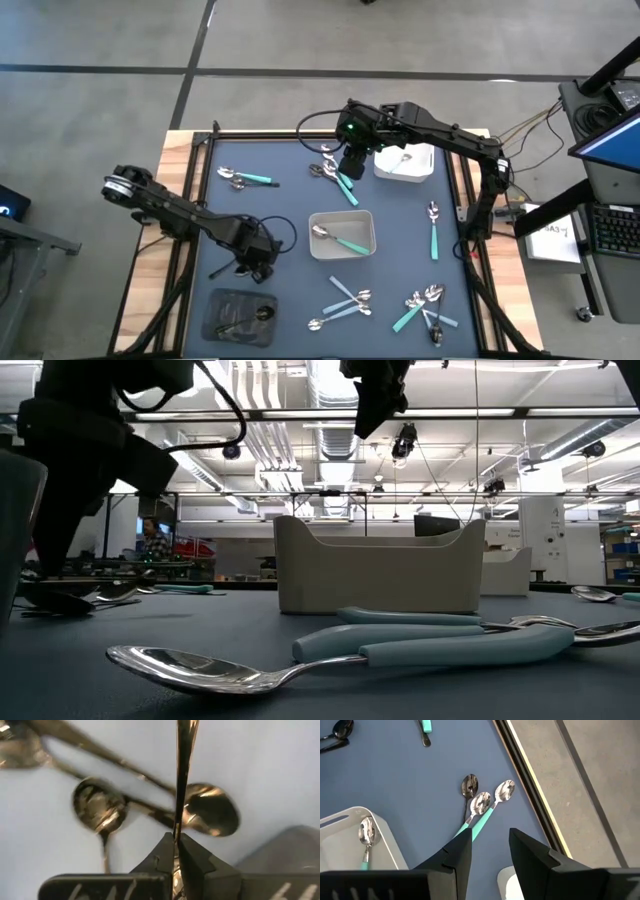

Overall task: Sort silverware by color (type)
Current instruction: Put the black spoon into the black bin, then put the green spoon into the gray bin

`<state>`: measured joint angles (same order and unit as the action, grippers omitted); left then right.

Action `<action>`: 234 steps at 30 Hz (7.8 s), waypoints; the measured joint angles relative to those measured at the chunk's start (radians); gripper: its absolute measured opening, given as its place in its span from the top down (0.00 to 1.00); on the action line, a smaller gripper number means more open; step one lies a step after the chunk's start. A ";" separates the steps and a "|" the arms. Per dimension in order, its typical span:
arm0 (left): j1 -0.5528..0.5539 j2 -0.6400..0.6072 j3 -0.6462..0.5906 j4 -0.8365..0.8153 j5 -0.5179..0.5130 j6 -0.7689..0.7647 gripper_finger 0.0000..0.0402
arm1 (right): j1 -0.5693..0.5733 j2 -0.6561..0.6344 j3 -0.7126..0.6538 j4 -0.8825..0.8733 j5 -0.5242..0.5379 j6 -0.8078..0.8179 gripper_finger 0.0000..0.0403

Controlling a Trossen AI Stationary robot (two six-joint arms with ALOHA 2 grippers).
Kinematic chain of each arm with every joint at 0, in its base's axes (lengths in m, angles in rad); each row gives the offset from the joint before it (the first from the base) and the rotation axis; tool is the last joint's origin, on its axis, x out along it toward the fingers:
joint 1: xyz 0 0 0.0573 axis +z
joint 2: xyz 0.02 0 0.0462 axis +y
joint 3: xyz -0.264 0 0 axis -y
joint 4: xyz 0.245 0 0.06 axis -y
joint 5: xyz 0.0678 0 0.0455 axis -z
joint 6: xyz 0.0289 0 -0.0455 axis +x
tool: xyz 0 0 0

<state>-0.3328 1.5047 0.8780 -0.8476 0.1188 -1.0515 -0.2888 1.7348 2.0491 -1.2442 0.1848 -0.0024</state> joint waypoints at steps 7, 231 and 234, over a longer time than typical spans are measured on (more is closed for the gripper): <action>0.000 -0.048 0.122 -0.122 -0.090 0.058 1.00 | 0.000 0.000 0.000 0.000 0.000 -0.041 0.69; 1.104 -0.008 -0.011 0.052 -0.111 1.538 0.67 | -0.104 0.002 -0.211 0.188 -0.001 -0.110 0.69; 1.130 0.020 -0.009 0.076 -0.113 1.538 0.67 | -0.104 0.002 -0.211 0.188 -0.001 -0.110 0.69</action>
<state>0.7973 1.5245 0.8692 -0.7720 0.0055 0.4866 -0.3931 1.7370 1.8381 -1.0563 0.1837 -0.1120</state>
